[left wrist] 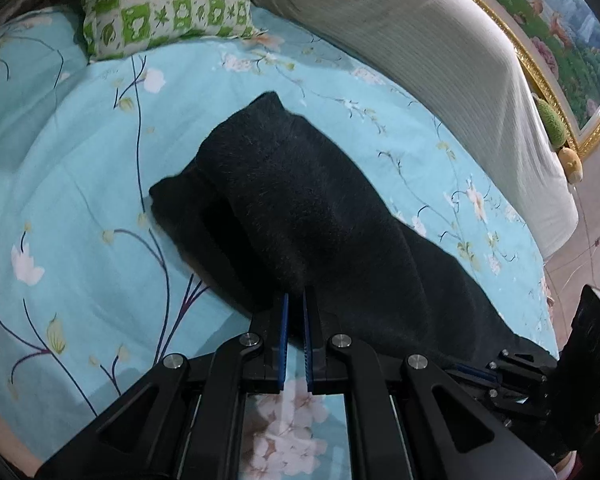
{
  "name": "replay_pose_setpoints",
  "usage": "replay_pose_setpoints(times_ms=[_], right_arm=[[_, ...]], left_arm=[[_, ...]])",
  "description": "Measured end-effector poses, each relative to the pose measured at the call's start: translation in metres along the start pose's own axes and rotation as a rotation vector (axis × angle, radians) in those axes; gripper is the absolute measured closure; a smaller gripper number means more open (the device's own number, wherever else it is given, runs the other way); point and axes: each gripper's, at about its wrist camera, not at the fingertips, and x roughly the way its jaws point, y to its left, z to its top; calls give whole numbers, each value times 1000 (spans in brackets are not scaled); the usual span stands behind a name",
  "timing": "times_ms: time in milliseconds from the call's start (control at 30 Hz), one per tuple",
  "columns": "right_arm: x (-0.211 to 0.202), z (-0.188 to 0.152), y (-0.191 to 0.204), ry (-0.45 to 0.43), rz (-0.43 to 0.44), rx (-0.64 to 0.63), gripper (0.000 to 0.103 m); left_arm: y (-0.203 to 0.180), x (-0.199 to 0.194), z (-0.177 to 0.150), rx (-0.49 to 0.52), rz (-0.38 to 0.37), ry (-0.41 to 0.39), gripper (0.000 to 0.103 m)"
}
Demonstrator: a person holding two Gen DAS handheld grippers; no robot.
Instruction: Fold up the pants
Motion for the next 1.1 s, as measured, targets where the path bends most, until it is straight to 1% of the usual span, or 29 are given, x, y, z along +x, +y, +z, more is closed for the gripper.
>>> replay_pose_setpoints(times_ms=[167,267,300,367,433,467,533,567,600,633,700,733,767,867,1000,1100], right_arm=[[3,-2,-3,18,7,18,97],[5,-2,-1,21,4,16,96],[4,-3,0,20,5,14,93],[3,-3,0,21,20,19,92],[2,-4,0,17,32,23,89],[0,-3,-1,13,52,32,87],[-3,-2,-2,7,85,50,72],[-7,-2,-2,-5,95,56,70],[-11,-2,-3,-17,100,60,68],[-13,-3,-3,-23,102,66,68],[-21,-3,-9,-41,110,100,68],[-23,-2,-11,-48,111,111,68],[-28,-1,-16,-62,112,131,68],[-40,4,-33,-107,101,187,67],[-53,11,-68,-148,51,289,66],[-56,16,-93,-155,9,353,66]], left_arm=[[5,4,-3,-17,-5,5,98],[6,3,-4,-8,1,5,98],[6,2,-4,-6,3,6,98],[6,0,-5,-5,6,11,97],[5,-3,-4,-10,11,18,95],[6,-5,-4,-17,12,20,91],[11,-9,-3,-42,9,30,78],[14,-11,-2,-63,6,39,58],[18,-13,0,-88,0,38,40],[21,-16,2,-108,-8,30,37],[23,-21,7,-131,-14,19,34],[22,-22,12,-137,-7,22,30],[21,-22,15,-142,1,26,23],[17,-17,26,-156,42,43,22],[21,1,40,-195,165,90,22],[26,8,47,-224,169,101,22]])
